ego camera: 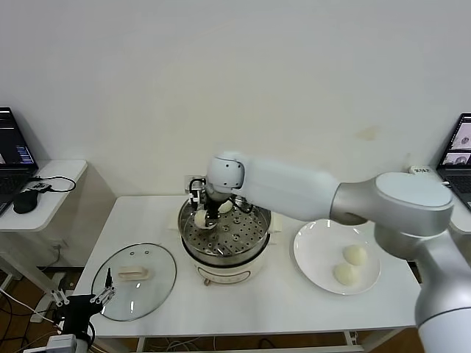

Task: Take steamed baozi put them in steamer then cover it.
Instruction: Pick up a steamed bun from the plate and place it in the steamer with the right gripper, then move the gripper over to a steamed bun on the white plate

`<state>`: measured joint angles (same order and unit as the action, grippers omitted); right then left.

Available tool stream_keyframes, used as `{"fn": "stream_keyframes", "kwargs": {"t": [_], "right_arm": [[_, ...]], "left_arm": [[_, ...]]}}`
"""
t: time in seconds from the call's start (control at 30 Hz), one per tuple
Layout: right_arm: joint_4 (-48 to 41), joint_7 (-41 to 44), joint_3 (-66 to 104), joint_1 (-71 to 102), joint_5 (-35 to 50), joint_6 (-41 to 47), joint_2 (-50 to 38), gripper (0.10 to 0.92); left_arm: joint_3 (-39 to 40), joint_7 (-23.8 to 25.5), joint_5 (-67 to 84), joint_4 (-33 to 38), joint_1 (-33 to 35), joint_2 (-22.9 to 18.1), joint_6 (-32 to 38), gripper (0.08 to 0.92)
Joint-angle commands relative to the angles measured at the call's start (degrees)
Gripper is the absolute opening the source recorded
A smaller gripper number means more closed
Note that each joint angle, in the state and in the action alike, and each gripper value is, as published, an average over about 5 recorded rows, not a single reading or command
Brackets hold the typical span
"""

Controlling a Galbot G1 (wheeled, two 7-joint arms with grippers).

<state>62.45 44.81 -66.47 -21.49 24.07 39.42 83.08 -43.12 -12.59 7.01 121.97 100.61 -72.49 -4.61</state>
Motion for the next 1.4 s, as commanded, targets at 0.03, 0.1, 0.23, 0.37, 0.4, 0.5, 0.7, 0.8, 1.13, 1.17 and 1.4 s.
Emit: {"fn": "stream_keyframes", "kwargs": {"t": [0.03,0.1,0.23,0.37,0.4,0.5,0.7,0.8,1.13,1.17,1.4], "right_arm": [[-3.01,-0.84,0.74,1.38,0.12,1.23,2.67,0.582],[-1.41,-0.17,0.99,0.20,0.55,1.25,1.33,0.641],[5.14,3.42,-0.24,-4.89,0.61,1.22,-4.45,0.751],[12.84,9.22,-2.59,-11.66,-1.58,-0.73,-11.83,0.815],[14.49,10.71,-3.04,-13.14,-2.38,-1.81,-13.96,0.819],[19.22,15.13,-4.22,-16.59,-4.28,-6.00,-20.67,0.822],[26.67,22.72,-4.17,-18.18,-9.90,-17.11,-35.27,0.823],[28.65,24.58,-1.83,-15.68,-14.13,-20.62,-42.98,0.823],[29.91,25.49,15.82,8.33,-27.45,-25.95,-58.56,0.822],[29.95,25.20,17.73,11.32,-28.53,-26.19,-59.22,0.823],[29.57,22.71,21.57,23.47,-33.79,-26.61,-60.87,0.822]], "left_arm": [[-0.02,0.03,0.02,-0.14,-0.10,0.05,-0.01,0.823],[-0.02,0.02,0.02,-0.15,-0.14,0.07,-0.02,0.823],[-0.03,0.02,0.00,0.00,-0.11,0.07,-0.06,0.823],[-0.10,0.02,0.05,0.23,-0.05,0.08,-0.07,0.823],[-0.06,0.03,0.06,0.31,-0.04,0.08,-0.09,0.823],[0.18,0.08,0.03,0.64,-0.05,0.03,-0.16,0.823],[0.60,0.22,-0.06,1.06,0.03,-0.17,-0.32,0.823],[0.89,0.23,-0.13,1.27,0.41,-0.42,-0.31,0.823],[0.96,0.26,-0.77,0.89,1.55,0.28,-0.27,0.823],[0.98,0.29,-0.91,0.83,1.62,0.32,-0.28,0.823],[0.94,0.37,-1.36,0.31,2.12,0.56,-0.32,0.823]]}}
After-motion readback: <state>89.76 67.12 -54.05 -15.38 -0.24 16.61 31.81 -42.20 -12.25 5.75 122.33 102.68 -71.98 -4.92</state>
